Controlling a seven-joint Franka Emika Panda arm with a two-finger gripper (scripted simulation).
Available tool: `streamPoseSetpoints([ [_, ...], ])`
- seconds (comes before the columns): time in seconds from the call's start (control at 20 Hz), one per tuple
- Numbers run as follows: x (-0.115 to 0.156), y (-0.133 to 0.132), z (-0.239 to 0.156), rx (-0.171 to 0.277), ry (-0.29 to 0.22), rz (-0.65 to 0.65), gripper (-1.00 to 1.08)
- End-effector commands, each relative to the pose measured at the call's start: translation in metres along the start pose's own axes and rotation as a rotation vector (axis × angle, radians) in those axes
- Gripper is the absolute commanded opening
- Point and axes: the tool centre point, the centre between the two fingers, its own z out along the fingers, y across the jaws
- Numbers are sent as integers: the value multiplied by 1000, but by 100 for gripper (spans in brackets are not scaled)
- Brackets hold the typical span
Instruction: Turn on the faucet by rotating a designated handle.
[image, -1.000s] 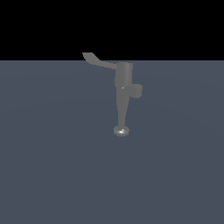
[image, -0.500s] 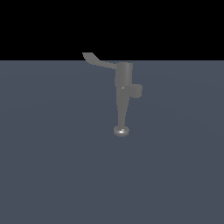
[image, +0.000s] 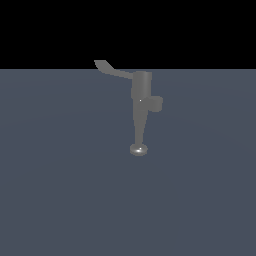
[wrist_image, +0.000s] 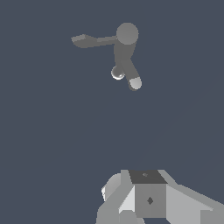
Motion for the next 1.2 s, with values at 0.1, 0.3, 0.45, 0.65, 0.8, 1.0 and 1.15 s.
streamPoseSetpoints([
  [0.1, 17, -4, 4, 9, -1, 78, -100],
  [0.3, 37, -9, 11, 18, -3, 166, -100],
  [0.45, 52, -14, 16, 24, -5, 234, -100],
  [0.65, 71, -20, 25, 30, -9, 326, -100],
  [0.8, 86, -24, 32, 35, -12, 396, -100],
  [1.0, 105, -31, 43, 39, -16, 489, -100],
  [1.15, 119, -36, 51, 41, -19, 559, -100],
])
